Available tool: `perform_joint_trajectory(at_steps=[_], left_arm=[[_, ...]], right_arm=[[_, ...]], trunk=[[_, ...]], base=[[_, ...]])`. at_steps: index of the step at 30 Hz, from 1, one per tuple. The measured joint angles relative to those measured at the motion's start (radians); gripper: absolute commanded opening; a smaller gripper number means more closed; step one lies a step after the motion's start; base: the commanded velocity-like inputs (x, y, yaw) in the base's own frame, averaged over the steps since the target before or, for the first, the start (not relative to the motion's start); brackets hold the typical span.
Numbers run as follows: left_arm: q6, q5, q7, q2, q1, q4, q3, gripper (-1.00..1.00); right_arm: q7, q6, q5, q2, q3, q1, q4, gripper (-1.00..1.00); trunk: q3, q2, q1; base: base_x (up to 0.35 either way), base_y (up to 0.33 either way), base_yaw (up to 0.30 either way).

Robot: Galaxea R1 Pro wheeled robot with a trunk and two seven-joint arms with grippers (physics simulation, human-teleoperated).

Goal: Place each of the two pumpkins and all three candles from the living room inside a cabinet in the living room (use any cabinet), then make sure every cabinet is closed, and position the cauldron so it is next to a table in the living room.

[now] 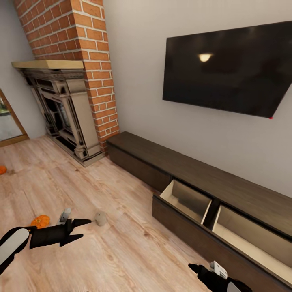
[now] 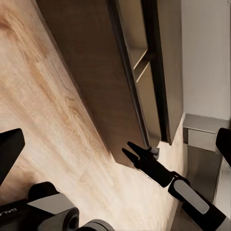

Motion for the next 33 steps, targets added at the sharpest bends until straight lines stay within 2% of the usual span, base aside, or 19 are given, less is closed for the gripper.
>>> perform_joint_trajectory(at_steps=[4, 6, 8, 9, 12, 15, 18, 21, 24, 33], left_arm=[[-0.002, -0.001, 0.0, 0.009, 0.0, 0.0, 0.003, 1.0], [-0.004, -0.011, 0.021, 0.013, 0.0, 0.008, 0.005, 1.0], [-0.005, -0.032, 0.085, 0.015, 0.0, 0.021, 0.012, 1.0], [-0.006, -0.041, 0.146, 0.015, 0.0, 0.026, 0.03, 1.0], [-0.007, -0.049, 0.274, 0.013, 0.0, 0.033, 0.088, 1.0], [-0.008, -0.059, 0.364, 0.011, 0.0, 0.041, 0.129, 1.0], [-0.008, -0.061, 0.396, 0.009, 0.001, 0.043, 0.145, 1.0], [-0.008, -0.064, 0.406, 0.008, 0.001, 0.044, 0.151, 1.0], [-0.008, -0.064, 0.407, 0.009, 0.001, 0.044, 0.152, 1.0], [-0.008, -0.062, 0.405, 0.013, 0.001, 0.046, 0.155, 1.0]], right_arm=[[-0.029, -0.016, 0.002, 0.008, 0.0, 0.0, 0.0, 1.0], [-0.044, -0.019, 0.009, 0.016, 0.0, 0.0, 0.0, 1.0], [-0.057, -0.02, 0.021, 0.023, 0.0, 0.0, 0.0, 1.0], [-0.067, -0.02, 0.031, 0.032, 0.0, 0.0, 0.0, 1.0], [-0.096, -0.022, 0.057, 0.054, 0.0, 0.0, 0.0, 1.0], [-0.137, -0.036, 0.085, 0.076, 0.001, 0.0, 0.0, 1.0], [-0.176, -0.063, 0.112, 0.098, 0.001, 0.0, 0.0, 1.0], [-0.217, -0.081, 0.155, 0.122, 0.0, 0.0, 0.0, 1.0], [-0.231, -0.086, 0.181, 0.135, 0.0, 0.0, 0.001, 1.0], [-0.226, -0.09, 0.195, 0.141, 0.001, 0.0, 0.001, 1.0]], trunk=[[0.013, 0.028, -0.015], [0.016, 0.035, -0.019], [0.016, 0.035, -0.019], [0.016, 0.035, -0.019], [0.016, 0.035, -0.019], [0.016, 0.035, -0.019], [0.016, 0.035, -0.019], [0.016, 0.035, -0.019], [0.016, 0.035, -0.019], [0.016, 0.035, -0.02]], base=[[0.0, 0.0, 0.274], [0.0, 0.0, 0.274], [0.0, 0.0, 0.274], [0.0, 0.0, 0.275], [0.0, 0.0, 0.275], [0.0, 0.0, 0.274], [0.0, 0.0, 0.274], [0.0, 0.0, 0.274], [0.0, 0.008, 0.274], [0.116, 0.116, 0.275]])
